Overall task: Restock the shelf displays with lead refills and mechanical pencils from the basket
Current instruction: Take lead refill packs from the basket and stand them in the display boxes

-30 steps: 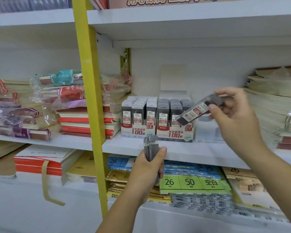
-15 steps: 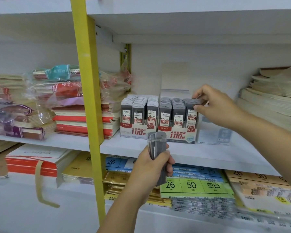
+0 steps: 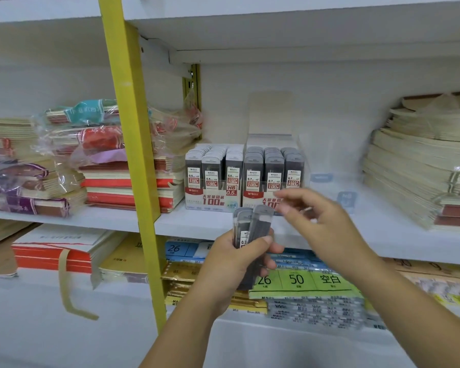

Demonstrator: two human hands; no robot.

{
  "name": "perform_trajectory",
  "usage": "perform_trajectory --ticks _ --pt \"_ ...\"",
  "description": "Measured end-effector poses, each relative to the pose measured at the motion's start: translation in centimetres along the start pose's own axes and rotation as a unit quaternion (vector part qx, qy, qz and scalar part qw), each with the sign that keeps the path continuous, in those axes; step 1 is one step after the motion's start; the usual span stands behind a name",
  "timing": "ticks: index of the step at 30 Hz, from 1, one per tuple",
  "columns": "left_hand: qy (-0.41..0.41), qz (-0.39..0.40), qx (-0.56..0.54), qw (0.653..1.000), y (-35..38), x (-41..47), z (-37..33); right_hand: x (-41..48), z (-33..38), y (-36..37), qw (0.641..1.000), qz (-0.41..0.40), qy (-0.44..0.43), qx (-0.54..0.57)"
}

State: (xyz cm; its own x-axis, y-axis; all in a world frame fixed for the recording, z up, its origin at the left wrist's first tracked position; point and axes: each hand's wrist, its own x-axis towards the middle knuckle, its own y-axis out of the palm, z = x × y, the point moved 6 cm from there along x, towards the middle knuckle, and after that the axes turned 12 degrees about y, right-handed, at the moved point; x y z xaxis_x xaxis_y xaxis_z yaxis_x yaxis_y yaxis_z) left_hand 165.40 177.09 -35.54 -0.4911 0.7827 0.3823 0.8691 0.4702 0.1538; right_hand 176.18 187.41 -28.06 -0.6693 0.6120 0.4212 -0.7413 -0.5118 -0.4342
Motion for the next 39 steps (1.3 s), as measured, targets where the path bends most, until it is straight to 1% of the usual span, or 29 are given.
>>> perform_trajectory --ticks 2,3,6,9,14,15,18,24,26,29,32,36,39 --pt "-0.003 0.015 0.019 1.0 0.4 -0.3 0.0 -0.5 -0.7 1.6 0.997 0.06 0.036 0.013" --pt "-0.006 0.017 0.027 0.999 0.5 -0.5 0.1 -0.5 -0.7 1.8 0.996 0.072 0.044 0.022" --pt "-0.009 0.022 0.023 0.999 0.3 -0.7 -0.1 -0.3 -1.1 1.4 0.991 0.084 0.064 0.085" --pt "-0.007 0.034 0.026 0.999 0.4 -1.0 -0.2 -0.4 -2.0 1.4 0.975 0.108 0.096 0.167" --pt "-0.011 0.028 0.044 0.999 0.5 -1.2 0.0 -0.3 -2.4 0.4 0.956 0.103 0.102 0.254" --pt "-0.016 0.025 0.041 0.999 0.5 -1.2 0.1 -0.4 -2.4 0.3 0.956 0.104 0.101 0.254" --pt "-0.035 0.012 0.022 0.999 0.3 -1.2 0.4 -0.4 -2.6 0.0 0.97 0.095 0.094 0.204" --pt "-0.054 -0.032 0.034 0.997 -0.4 -1.2 0.9 -0.2 -3.6 -0.5 0.963 0.081 0.12 0.227" --pt "-0.053 -0.038 0.035 0.997 -0.3 -1.2 0.8 -0.1 -3.9 -0.4 0.964 0.066 0.124 0.225" --pt "-0.054 -0.039 0.053 0.996 -0.2 -1.1 0.6 -0.2 -3.9 -0.8 0.976 0.028 0.12 0.178" --pt "-0.06 -0.046 0.048 0.996 -0.3 -0.9 0.6 0.0 -2.5 -2.1 0.987 -0.034 0.081 0.135" --pt "-0.038 -0.061 0.043 0.997 -0.9 0.0 0.4 2.0 2.6 -6.6 0.984 -0.149 -0.054 0.077" --pt "-0.008 -0.057 0.051 0.997 -1.1 0.4 0.1 4.1 5.5 -8.1 0.976 -0.173 -0.132 -0.03"
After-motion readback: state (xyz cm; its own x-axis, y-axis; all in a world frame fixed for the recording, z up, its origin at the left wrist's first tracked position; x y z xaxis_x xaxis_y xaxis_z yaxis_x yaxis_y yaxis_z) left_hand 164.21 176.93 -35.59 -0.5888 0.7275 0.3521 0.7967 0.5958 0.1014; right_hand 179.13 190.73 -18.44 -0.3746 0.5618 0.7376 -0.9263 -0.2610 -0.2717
